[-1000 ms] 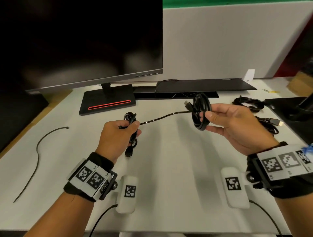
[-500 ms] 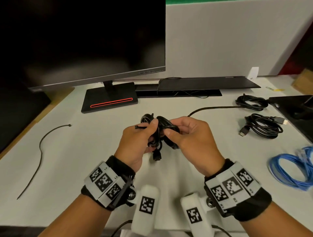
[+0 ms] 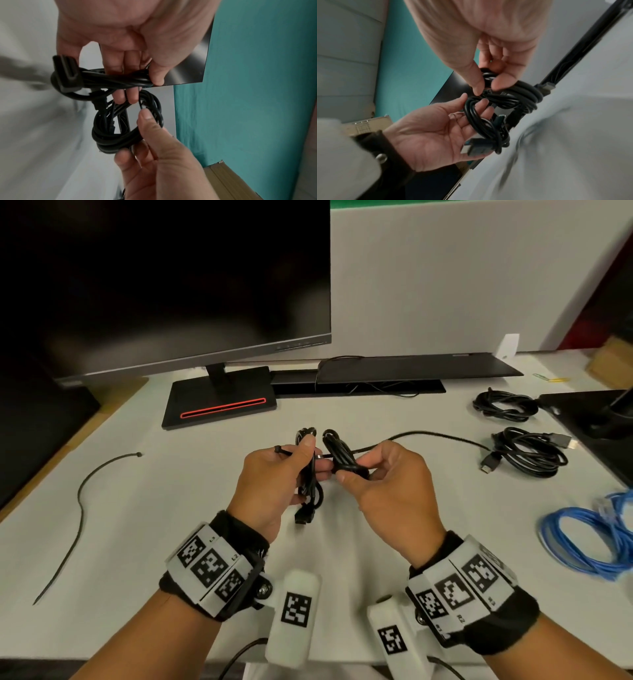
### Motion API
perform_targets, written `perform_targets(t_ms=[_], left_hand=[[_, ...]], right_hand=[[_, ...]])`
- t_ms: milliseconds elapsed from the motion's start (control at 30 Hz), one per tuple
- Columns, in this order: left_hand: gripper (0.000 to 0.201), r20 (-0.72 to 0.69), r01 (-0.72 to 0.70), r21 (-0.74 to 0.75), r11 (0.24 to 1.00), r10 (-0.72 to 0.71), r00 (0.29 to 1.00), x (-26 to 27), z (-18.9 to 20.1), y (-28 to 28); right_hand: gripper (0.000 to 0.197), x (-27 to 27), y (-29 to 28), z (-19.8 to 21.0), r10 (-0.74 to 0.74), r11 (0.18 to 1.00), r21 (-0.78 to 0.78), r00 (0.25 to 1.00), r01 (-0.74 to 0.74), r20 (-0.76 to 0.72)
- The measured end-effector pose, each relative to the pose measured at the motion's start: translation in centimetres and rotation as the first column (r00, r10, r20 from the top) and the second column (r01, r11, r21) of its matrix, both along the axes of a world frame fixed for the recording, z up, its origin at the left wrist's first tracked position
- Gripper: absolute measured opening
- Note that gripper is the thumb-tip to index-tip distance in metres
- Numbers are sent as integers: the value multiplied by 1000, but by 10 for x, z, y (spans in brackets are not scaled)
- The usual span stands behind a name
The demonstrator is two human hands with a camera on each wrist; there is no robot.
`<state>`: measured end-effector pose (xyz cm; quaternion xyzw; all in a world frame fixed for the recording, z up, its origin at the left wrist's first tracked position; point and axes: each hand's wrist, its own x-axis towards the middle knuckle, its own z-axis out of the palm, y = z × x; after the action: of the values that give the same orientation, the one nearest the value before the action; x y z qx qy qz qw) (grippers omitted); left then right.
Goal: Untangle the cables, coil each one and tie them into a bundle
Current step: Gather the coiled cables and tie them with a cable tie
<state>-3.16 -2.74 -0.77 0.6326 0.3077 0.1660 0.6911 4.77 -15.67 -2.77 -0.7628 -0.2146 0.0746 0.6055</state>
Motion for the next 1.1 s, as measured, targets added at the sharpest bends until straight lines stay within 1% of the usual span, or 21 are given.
perform_targets(t_ms=[133,200,267,333,433,567,633,700,833,900,967,1000,1033,1100], left_hand=[[36,-3,18,-75,997,-19,1000,-2,2,0],[38,3,33,-98,995,-33,999,-2,1,-1],[43,14,45,-137,990,-43,999,-1,-1,-3],[42,22,54,-144,988,-52,998,-1,-3,-4],[36,40,105,-132,986,-101,994,-2,-4,-5],[34,31,161,-147,976,-158,987,-2,-5,-7],[28,14,141,-128,982,-141,990,-2,-5,-8],[24,8,102,-116,988,-102,995,-1,-6,-11],[34,17,24,-145,989,-22,1000,1,-8,-12],[32,39,29,-148,989,-23,999,1,-6,-8],[36,60,66,-154,986,-57,997,-1,-3,-3],[41,66,99,-155,983,-90,994,-2,-1,-1],[44,67,142,-152,978,-134,989,-2,1,1],[41,62,239,-136,961,-232,971,-4,4,4]], right_hand=[[26,-2,2,-1,-2,1000,9,1000,2,1],[25,-3,4,-3,50,999,21,999,-50,-5],[24,-4,5,-3,124,992,29,991,-123,-57],[25,0,4,-3,181,983,52,973,-175,-144],[25,7,-3,-3,281,956,167,917,-241,-283],[23,13,-12,-7,374,924,214,863,-316,-340],[22,16,-13,-9,374,925,207,855,-318,-359],[23,18,-13,-10,360,932,165,865,-322,-350],[24,19,-14,-13,320,944,30,892,-328,-319],[27,24,-16,-16,269,958,13,887,-285,-376],[29,33,-17,-16,230,972,58,856,-230,-463],[32,37,-17,-15,225,973,65,857,-221,-463],[38,42,-18,-12,233,971,49,879,-234,-416],[52,52,-18,-5,294,952,-7,920,-306,-258]])
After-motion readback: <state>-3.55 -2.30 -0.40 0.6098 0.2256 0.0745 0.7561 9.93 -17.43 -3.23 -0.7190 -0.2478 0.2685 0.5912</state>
